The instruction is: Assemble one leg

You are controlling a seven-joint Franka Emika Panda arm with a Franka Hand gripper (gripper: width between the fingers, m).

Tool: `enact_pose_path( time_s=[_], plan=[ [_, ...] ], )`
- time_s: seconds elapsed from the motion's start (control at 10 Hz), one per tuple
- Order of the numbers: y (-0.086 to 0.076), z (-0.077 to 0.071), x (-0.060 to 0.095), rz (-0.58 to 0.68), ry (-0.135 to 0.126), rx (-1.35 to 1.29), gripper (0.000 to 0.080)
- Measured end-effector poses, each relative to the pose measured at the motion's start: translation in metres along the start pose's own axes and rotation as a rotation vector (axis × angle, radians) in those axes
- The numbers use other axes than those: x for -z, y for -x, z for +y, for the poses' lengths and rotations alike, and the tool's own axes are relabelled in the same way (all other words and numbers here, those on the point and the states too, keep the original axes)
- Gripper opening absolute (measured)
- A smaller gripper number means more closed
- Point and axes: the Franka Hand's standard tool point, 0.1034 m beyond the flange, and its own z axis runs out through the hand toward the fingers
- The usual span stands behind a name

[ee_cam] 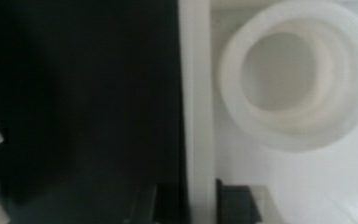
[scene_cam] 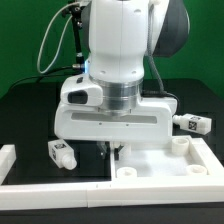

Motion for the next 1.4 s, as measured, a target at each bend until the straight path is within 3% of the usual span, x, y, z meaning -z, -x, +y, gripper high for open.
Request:
enact_pose_path(
  time_s=[0.3,0.4,0.5,0.6,0.8,1.0,1.2,1.4],
  plan=[
    [0.0,0.0,0.0,-0.001,0.001,0.002,0.0063],
    [0.0,0.0,0.0,-0.001,0.001,0.003,0.0144],
    [0.0,0.0,0.001,0.001,0.0,0.005,0.032],
    [0.006,0.004,0.013,-0.028,-0.003,0.044,0.032],
    [0.031,-0.003,0.056,-0.04,-0.01,0.08,0.0594],
    [0.051,-0.025,0.087,-0.019,-0.007,0.193,0.0633],
    [0.051,-0.038,0.081,-0.011,-0.008,0.307,0.0646],
    [0.051,-0.036,0.081,-0.011,-0.009,0.453,0.0649]
  ],
)
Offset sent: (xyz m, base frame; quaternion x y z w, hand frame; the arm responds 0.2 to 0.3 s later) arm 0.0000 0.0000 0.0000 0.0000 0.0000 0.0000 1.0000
